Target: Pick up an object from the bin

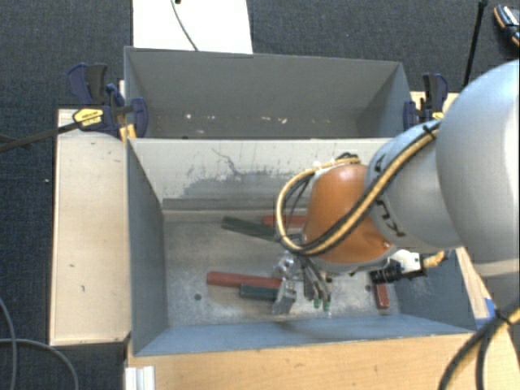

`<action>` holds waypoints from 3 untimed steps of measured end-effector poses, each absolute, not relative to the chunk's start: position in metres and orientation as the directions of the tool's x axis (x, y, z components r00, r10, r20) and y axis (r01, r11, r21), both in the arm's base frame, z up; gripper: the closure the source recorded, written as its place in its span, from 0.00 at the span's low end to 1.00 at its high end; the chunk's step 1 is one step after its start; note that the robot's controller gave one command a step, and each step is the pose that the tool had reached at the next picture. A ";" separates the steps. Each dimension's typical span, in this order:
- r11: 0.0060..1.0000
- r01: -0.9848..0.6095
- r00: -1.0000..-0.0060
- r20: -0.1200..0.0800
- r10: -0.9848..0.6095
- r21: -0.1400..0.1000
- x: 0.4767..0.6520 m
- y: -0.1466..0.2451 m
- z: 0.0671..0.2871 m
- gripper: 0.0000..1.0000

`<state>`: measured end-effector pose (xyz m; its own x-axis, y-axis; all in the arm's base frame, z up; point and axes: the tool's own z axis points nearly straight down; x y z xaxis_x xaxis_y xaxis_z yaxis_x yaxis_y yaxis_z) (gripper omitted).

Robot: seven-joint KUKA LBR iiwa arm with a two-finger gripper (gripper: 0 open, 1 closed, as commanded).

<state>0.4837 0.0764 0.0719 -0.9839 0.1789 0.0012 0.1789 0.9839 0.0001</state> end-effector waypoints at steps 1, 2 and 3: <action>0.984 0.179 -0.984 0.002 0.179 0.000 0.483 0.076 0.079 1.00; 0.984 0.179 -0.984 0.001 0.179 0.000 0.483 0.076 0.090 1.00; 0.984 0.179 -0.984 0.000 0.179 0.000 0.484 0.076 0.101 1.00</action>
Offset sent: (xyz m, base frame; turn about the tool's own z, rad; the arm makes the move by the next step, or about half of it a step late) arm -0.0001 0.0000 0.0428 0.0000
